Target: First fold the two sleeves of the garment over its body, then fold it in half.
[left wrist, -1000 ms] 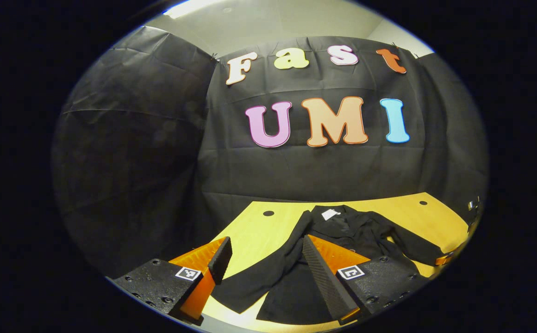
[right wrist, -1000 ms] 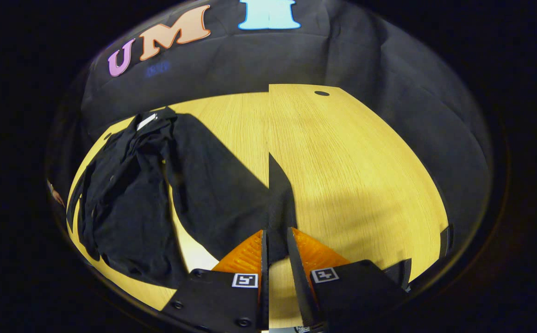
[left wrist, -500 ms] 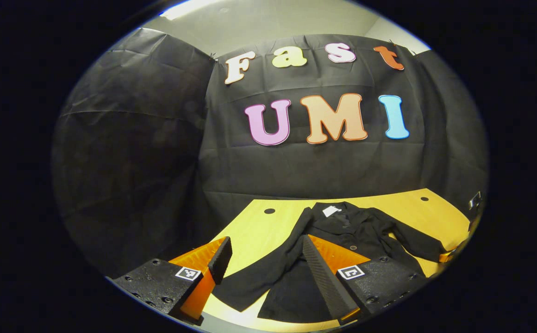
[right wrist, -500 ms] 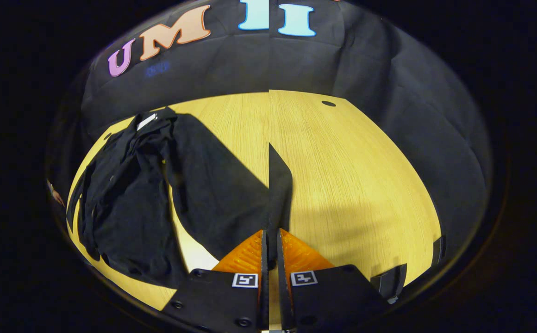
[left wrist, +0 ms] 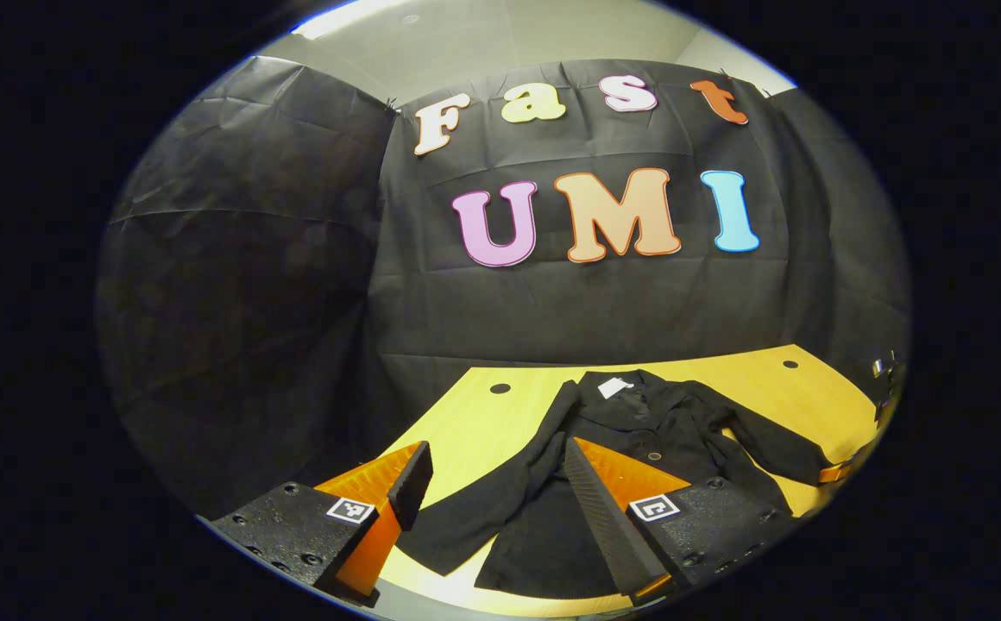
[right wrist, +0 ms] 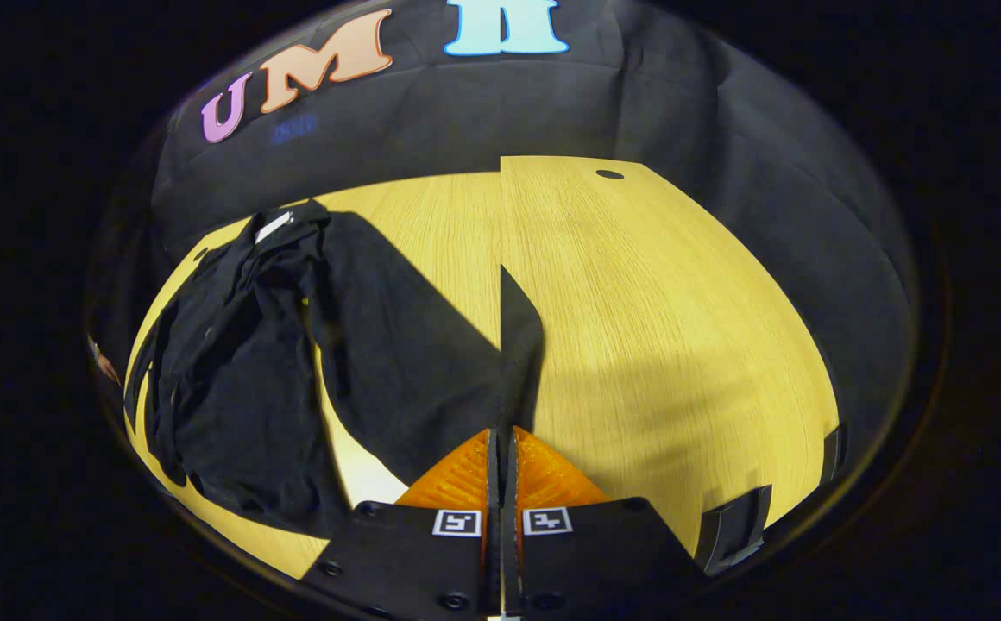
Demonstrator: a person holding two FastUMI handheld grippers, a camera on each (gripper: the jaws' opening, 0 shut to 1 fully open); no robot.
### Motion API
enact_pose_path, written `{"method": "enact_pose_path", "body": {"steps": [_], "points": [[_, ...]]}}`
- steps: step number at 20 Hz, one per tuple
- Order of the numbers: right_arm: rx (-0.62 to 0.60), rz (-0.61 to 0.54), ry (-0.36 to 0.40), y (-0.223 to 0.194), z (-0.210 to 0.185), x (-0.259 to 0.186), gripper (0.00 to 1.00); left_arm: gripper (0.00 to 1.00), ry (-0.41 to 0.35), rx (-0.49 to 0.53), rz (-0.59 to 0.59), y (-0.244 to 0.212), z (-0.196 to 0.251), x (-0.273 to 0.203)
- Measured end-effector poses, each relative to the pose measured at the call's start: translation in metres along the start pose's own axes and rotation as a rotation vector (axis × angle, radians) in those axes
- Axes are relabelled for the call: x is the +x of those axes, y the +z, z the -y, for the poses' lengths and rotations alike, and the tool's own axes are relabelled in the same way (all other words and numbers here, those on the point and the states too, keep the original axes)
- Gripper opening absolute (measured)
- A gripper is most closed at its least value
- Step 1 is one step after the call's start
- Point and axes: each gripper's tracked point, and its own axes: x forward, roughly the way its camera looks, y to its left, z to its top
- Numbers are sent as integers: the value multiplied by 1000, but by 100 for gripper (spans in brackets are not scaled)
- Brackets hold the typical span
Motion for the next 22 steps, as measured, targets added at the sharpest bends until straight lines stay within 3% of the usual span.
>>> {"method": "enact_pose_path", "body": {"steps": [7, 13, 22], "points": [[46, -50, 56, 6, 1, 0, 2, 91, 19, -1, 11, 4, 1, -7], [62, 46, 59, 36, -11, -11, 3, 91, 27, -35, -5, -10, 0, -1], [42, 163, 25, 120, -51, -22, 2, 92, -54, -24, 1, -10, -23, 35]]}}
